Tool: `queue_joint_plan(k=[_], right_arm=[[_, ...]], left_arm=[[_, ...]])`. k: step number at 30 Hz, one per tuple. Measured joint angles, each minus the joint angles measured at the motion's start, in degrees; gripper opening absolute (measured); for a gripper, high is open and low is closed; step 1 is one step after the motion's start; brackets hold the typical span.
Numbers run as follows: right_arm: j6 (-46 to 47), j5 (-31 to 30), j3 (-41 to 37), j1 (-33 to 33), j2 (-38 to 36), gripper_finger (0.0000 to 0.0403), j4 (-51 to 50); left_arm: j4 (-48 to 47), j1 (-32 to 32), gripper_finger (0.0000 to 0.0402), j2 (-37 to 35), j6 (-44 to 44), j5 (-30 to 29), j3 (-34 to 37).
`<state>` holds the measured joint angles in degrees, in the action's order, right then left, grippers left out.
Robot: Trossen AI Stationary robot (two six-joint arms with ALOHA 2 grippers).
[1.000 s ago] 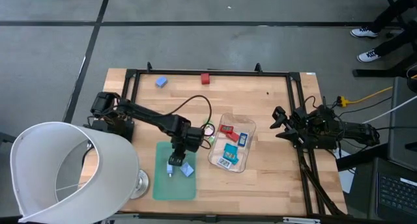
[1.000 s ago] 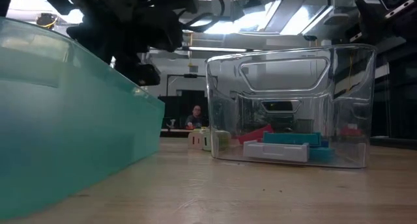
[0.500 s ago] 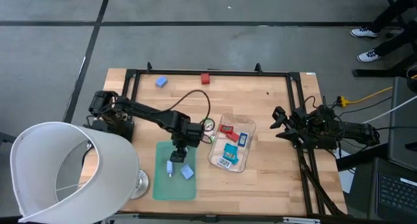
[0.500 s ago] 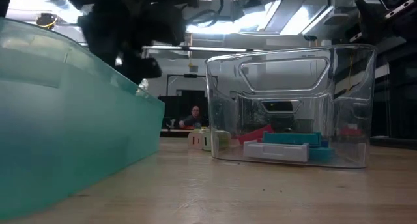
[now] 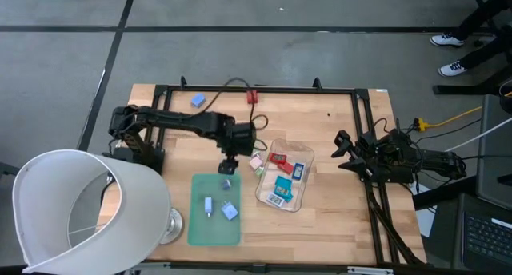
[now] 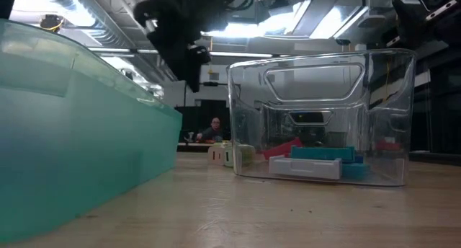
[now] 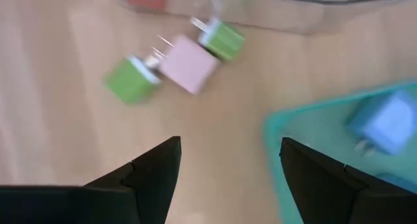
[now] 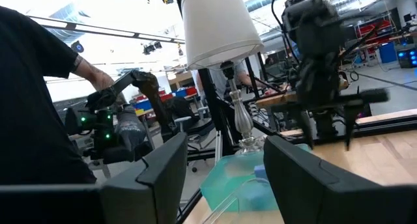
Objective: Pick & Place Office items
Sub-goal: Put the top green charger adapter into the green bin
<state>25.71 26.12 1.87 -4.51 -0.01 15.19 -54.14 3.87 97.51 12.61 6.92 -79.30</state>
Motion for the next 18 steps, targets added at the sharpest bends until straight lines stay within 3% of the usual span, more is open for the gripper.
queue_joint_plan(k=[11, 18], right_arm=[[3.6, -4.5, 0.0, 0.0, 0.0, 0.02, 0.2], [3.5, -11.2, 0.0, 0.0, 0.0, 0.02, 1.4]], left_arm=[[2.5, 8.0, 0.0247, 2.0, 30.1, -3.4, -0.6], [12.0, 11.0, 0.0232, 6.0, 34.4, -2.1, -0.7]])
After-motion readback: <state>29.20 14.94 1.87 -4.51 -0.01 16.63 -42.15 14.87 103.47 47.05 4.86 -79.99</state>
